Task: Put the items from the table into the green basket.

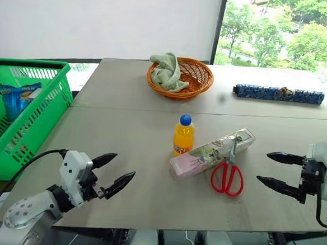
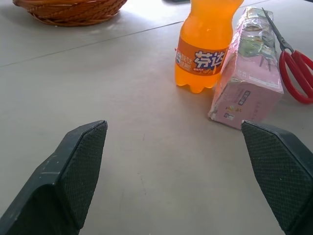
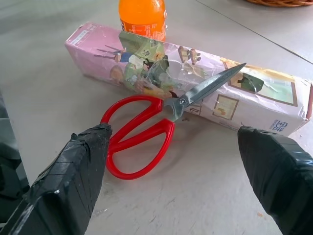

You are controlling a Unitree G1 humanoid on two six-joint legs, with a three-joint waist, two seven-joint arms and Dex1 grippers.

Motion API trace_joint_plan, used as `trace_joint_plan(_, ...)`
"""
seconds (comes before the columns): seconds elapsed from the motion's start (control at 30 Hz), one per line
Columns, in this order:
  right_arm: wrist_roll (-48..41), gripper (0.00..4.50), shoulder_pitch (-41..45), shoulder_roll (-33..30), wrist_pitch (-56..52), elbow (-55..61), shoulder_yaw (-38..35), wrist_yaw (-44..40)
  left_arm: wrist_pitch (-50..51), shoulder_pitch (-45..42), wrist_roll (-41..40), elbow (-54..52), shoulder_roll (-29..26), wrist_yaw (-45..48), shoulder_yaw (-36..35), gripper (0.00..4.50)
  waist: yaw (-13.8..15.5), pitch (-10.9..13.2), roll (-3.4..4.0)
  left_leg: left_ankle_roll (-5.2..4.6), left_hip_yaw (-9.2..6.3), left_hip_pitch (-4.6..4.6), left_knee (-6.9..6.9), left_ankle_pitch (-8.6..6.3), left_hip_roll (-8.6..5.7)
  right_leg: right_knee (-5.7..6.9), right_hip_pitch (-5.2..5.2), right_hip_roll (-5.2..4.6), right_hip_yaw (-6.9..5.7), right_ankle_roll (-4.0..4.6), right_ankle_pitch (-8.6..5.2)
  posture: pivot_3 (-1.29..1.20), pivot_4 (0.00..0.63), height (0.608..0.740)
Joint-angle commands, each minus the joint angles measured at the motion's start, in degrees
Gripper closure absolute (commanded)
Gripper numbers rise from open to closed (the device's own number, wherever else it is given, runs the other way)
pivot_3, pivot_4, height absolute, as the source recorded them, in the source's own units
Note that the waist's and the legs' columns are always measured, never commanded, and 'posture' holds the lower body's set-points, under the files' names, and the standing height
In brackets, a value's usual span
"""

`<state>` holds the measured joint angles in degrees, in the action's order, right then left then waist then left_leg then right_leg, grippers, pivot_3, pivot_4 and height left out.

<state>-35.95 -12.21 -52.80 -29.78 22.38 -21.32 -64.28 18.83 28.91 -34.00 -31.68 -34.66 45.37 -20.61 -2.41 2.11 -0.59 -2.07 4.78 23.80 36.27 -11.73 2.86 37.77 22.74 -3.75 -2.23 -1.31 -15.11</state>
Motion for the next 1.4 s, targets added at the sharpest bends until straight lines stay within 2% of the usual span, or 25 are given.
trace_joint_plan(0.03,-3.19,0.06,3.13,1.78,-3.74,4.38,-0.75,6.03,1.96,-4.69,-2.77,-1.63,-0.91,-1.49,-0.72,0.0,0.0,0.0,0.0,0.0,0.0,0.0,0.0,0.0,0.0,0.0,0.0,0.0,0.0,0.0,0.0,-0.08,0.0,0.74)
trace_joint_plan(0.1,-8.13,0.06,7.07,4.61,-11.55,8.52,1.6,14.51,4.49,-9.62,-5.16,-3.15,-1.33,-3.32,0.16,0.0,0.05,0.07,-0.05,0.0,-0.03,0.0,0.0,0.0,0.02,0.01,0.0,0.01,-0.03,0.0,0.0,-0.08,0.0,0.74)
trace_joint_plan(0.2,-11.66,0.06,9.3,5.73,-18.63,11.13,2.43,20.12,6.62,-11.84,-7.4,-4.7,-2.03,-2.71,0.41,0.0,0.01,0.02,0.09,0.01,-0.12,0.01,0.04,0.0,0.06,0.11,0.0,0.02,-0.14,0.08,0.07,-0.08,0.0,0.74)
trace_joint_plan(0.33,-17.39,0.06,11.82,5.59,-27.73,12.18,2.68,26.4,6.46,-12.05,-9.15,-8.18,-4.24,0.86,1.08,0.0,-0.06,0.05,0.05,-0.02,0.1,0.04,0.04,0.0,0.04,0.02,0.01,0.05,0.02,0.08,0.06,-0.07,0.0,0.74)
trace_joint_plan(0.53,-17.83,0.06,14.83,6.64,-37.91,14.31,8.55,36.15,3.33,-9.32,-6.26,-10.75,-6.58,6.06,2.01,0.0,0.06,0.09,0.03,-0.08,0.14,0.03,0.01,-0.05,0.04,-0.04,0.01,0.08,0.04,0.24,0.16,-0.05,0.0,0.74)
trace_joint_plan(0.73,-14.26,0.06,19.98,19.39,-45.57,13.37,11.55,53.63,2.29,-8.05,-5.6,-11.71,-6.23,6.03,1.9,0.0,0.01,0.07,0.01,-0.08,0.16,0.02,0.06,-0.04,0.13,-0.02,0.0,0.15,0.01,0.04,0.05,-0.03,0.0,0.74)
trace_joint_plan(1.0,-12.4,0.06,23.64,27.33,-53.29,12.91,11.6,60.4,-0.72,-6.25,-3.96,-10.23,-5.24,7.08,2.73,0.0,0.16,0.1,0.08,-0.08,0.24,0.06,0.0,-0.05,0.16,-0.04,0.05,0.18,-0.02,0.05,0.06,-0.02,0.0,0.74)
trace_joint_plan(1.13,-9.56,0.06,24.94,27.97,-53.94,11.7,12.37,61.28,-1.92,-6.08,-3.2,-9.34,-4.72,7.55,2.97,0.0,0.13,0.1,0.1,-0.08,0.27,0.04,0.0,-0.05,0.2,-0.02,0.06,0.22,-0.05,0.04,0.06,-0.02,0.0,0.74)
trace_joint_plan(1.23,-8.6,0.94,25.21,27.63,-54.03,11.47,12.65,60.49,-2.65,-5.99,-2.67,-8.79,-4.4,7.79,3.23,0.0,0.12,0.1,0.1,-0.08,0.3,0.03,0.0,-0.05,0.2,-0.03,0.06,0.2,-0.06,0.04,0.06,-0.02,0.0,0.74)
trace_joint_plan(1.4,-8.14,3.29,25.51,26.94,-55.17,12.02,12.07,58.71,-3.03,-5.94,-2.22,-8.81,-3.9,7.54,3.85,0.0,0.11,0.11,0.11,-0.08,0.29,0.04,0.0,-0.05,0.2,-0.03,0.07,0.2,-0.06,0.04,0.05,-0.02,0.0,0.74)
